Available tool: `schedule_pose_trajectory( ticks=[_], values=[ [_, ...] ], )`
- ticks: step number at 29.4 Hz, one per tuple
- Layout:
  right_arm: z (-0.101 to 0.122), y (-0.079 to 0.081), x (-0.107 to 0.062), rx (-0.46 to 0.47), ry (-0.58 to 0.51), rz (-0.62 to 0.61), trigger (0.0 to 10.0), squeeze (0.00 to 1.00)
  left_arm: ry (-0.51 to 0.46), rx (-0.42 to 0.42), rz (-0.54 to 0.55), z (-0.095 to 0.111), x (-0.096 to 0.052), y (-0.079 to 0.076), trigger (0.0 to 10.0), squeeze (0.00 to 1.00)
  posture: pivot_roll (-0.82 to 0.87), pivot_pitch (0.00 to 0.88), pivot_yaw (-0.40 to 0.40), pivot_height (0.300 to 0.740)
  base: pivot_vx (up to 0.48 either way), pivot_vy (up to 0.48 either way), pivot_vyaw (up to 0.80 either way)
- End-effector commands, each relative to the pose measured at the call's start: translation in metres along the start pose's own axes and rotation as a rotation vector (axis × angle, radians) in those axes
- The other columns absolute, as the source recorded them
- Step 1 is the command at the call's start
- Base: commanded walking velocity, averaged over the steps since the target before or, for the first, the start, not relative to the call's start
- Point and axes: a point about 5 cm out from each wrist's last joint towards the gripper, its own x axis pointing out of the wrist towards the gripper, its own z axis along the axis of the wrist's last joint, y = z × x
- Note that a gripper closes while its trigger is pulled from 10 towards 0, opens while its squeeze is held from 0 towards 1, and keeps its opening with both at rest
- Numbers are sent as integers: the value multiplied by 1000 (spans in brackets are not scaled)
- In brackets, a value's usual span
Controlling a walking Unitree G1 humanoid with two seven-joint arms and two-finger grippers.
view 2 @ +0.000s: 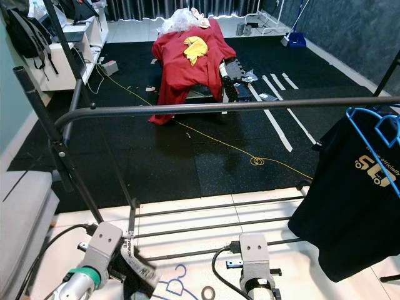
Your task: Hang hanger
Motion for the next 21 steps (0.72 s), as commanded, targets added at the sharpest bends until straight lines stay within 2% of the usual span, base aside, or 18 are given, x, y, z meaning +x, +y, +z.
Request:
schedule_pose_trajectory(
  ticks=[1, 13, 21],
  values=[
    [-8, -2, -4, 8, 30, -17, 10000, 0, 19, 7, -13, -7, -3, -3, 10000, 0, -259, 110, 85, 740, 0, 0, 0],
    [0, 3, 0, 3, -9, 14, 10000, 0, 10, 1, 0, -4, 1, 0, 10000, 0, -262, 101, 88, 740, 0, 0, 0],
    [1, -2, -1, 6, -7, -9, 10000, 0, 5, 0, -11, -4, 2, -3, 10000, 0, -259, 110, 87, 740, 0, 0, 0]
  ],
)
